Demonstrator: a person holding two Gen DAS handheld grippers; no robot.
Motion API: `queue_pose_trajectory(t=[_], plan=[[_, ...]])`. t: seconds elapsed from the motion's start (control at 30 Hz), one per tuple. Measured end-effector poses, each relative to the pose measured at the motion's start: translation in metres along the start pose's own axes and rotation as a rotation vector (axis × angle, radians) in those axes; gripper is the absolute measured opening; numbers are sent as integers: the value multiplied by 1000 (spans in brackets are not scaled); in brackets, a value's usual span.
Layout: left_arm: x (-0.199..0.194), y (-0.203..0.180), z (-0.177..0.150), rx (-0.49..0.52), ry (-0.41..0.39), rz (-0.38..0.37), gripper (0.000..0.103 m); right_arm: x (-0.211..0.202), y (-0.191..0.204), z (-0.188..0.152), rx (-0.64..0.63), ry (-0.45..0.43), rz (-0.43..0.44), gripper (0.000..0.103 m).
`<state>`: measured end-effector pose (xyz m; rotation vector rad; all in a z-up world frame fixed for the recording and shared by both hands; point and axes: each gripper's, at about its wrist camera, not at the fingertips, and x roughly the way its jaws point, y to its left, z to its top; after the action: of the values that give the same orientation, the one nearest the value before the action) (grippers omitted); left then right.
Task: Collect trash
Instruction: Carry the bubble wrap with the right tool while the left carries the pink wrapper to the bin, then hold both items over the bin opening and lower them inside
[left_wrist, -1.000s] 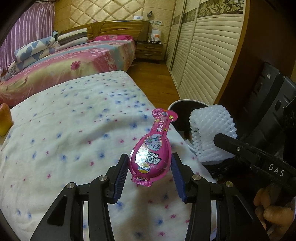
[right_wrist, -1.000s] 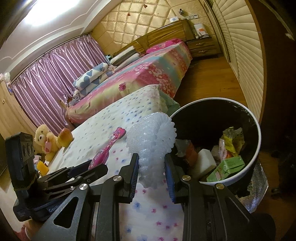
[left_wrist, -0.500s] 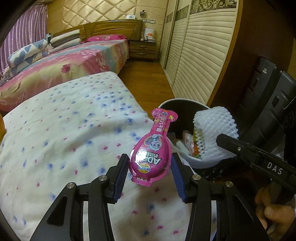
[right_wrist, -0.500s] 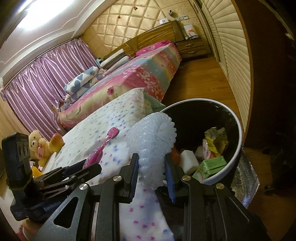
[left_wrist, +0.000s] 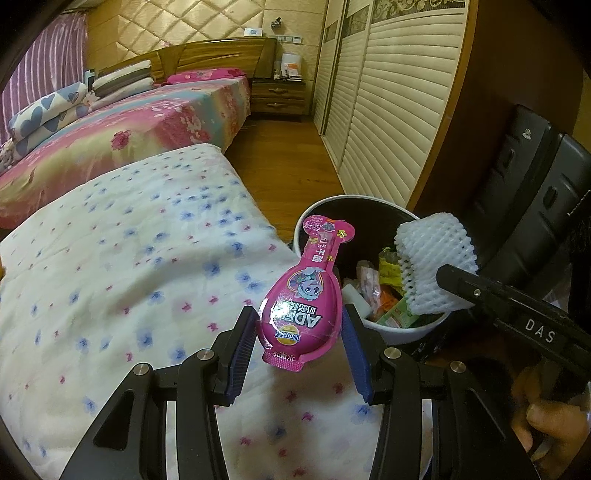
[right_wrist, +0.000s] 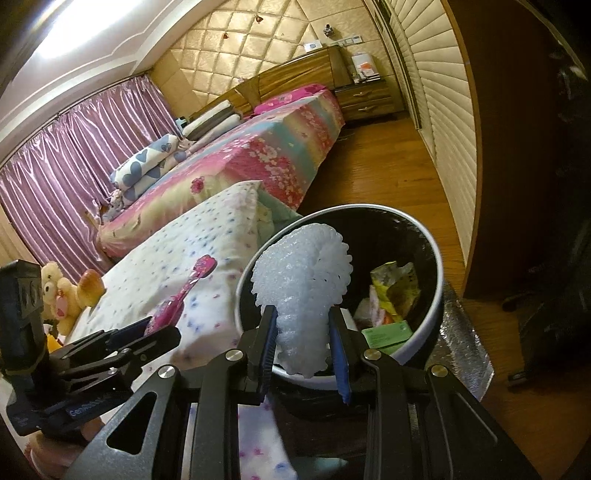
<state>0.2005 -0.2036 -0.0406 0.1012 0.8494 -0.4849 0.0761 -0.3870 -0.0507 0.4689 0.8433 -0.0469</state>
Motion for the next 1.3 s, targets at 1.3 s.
queue_pose_trajectory(t=[1.3], plan=[[36,-27,21,71,15,9,45,6,-16,19,-57,-4,-81,27]])
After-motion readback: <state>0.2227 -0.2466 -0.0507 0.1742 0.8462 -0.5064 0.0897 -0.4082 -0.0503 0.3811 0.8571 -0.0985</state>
